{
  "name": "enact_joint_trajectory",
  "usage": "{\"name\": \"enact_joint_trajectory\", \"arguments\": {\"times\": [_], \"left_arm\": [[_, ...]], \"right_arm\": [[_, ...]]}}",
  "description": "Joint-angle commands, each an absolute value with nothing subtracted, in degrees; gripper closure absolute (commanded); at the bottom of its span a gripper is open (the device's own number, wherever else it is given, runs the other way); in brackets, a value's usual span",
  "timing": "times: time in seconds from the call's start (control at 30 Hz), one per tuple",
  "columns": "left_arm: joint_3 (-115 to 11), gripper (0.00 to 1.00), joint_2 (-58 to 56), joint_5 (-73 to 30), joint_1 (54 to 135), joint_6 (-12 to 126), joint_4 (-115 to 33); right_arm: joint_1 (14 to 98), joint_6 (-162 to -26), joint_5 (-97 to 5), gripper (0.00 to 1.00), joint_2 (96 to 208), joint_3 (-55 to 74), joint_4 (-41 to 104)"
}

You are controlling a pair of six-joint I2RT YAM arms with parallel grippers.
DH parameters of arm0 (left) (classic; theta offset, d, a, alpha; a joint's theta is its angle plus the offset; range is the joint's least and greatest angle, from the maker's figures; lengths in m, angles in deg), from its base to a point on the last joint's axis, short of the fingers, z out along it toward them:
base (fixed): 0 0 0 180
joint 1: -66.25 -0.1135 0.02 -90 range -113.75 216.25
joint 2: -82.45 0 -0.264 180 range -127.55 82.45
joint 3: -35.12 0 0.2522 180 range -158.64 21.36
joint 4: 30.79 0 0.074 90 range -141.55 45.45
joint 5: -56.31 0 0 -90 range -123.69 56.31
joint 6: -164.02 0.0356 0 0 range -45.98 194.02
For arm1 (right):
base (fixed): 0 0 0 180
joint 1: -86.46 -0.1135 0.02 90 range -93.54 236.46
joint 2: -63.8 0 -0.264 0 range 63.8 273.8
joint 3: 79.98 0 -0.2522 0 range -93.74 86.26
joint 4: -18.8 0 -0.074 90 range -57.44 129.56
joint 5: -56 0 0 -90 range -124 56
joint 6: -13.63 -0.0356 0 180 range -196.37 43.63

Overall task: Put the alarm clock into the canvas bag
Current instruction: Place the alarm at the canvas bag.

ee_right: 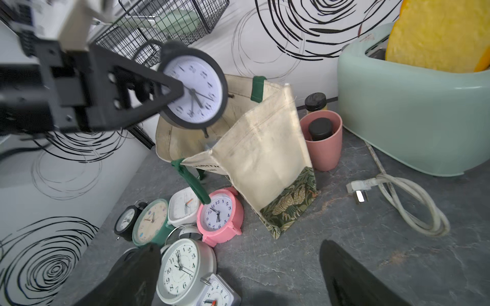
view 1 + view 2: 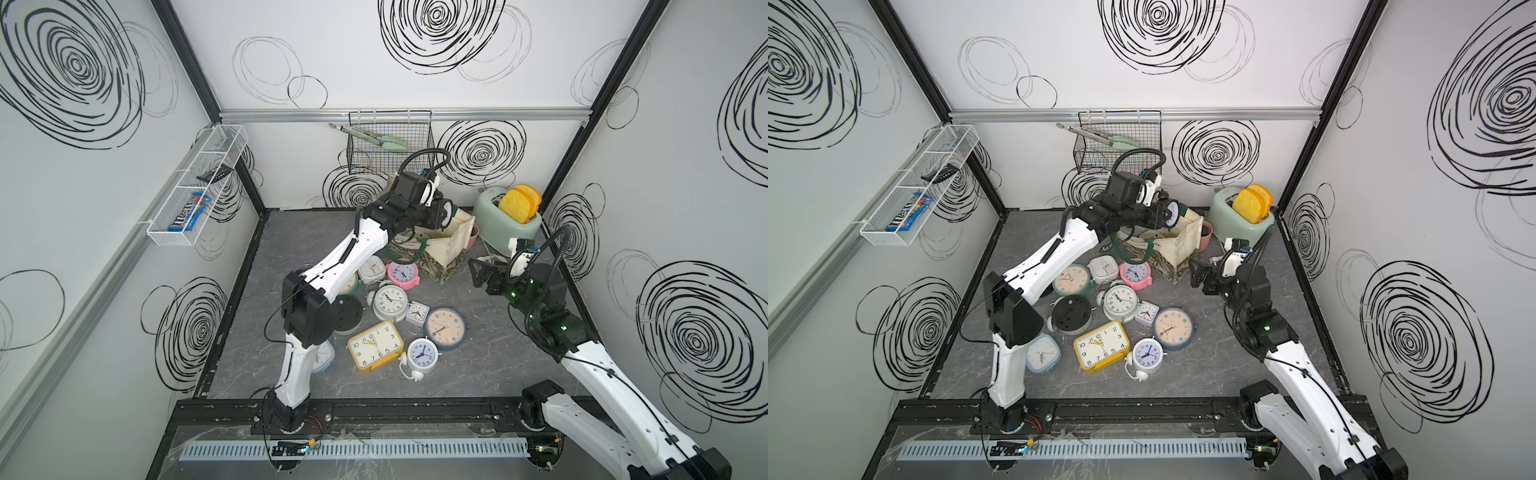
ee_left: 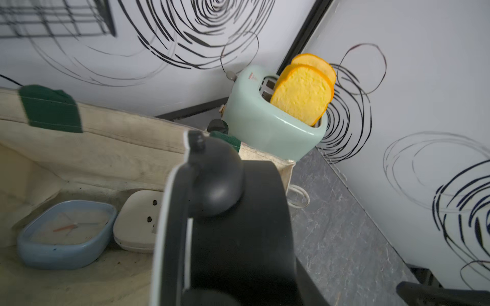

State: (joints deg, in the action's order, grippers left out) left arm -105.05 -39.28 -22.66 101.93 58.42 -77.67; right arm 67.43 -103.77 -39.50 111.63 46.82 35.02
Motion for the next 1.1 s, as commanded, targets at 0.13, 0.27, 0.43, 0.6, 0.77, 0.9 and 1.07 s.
{"name": "enact_joint_trajectory", "arguments": {"times": [0.13,0.27,0.43,0.6,0.77,0.9,1.07], "left_arm": [[-109.2,0.72,-45.7,-17.1,102.4,66.4,-82.6],[-110.9,0.7,-49.6,-16.2,102.8,69.4,-85.6],[-112.3,0.56,-52.9,-13.9,102.8,68.8,-85.5],[-112.5,0.42,-53.1,-14.1,102.7,67.2,-83.6],[-112.7,0.33,-51.7,-13.7,101.9,65.4,-82.9],[-112.7,0.23,-48.7,-14.2,101.8,64.4,-82.4],[-112.1,0.04,-42.5,-14.8,100.8,60.9,-80.5]], "right_arm": [[69.4,-106.6,-44.7,0.03,114.6,42.7,35.6],[69.4,-106.6,-44.5,0.03,114.2,42.6,36.9],[69.4,-106.5,-44.4,0.02,112.5,43.7,38.4],[69.5,-106.2,-43.6,0.03,111.3,44.6,39.8],[70.5,-106.4,-45.0,0.03,110.3,46.3,40.9],[70.9,-106.4,-45.5,0.03,108.6,47.7,41.3],[70.9,-105.3,-45.2,0.03,107.3,48.3,43.3]]}}
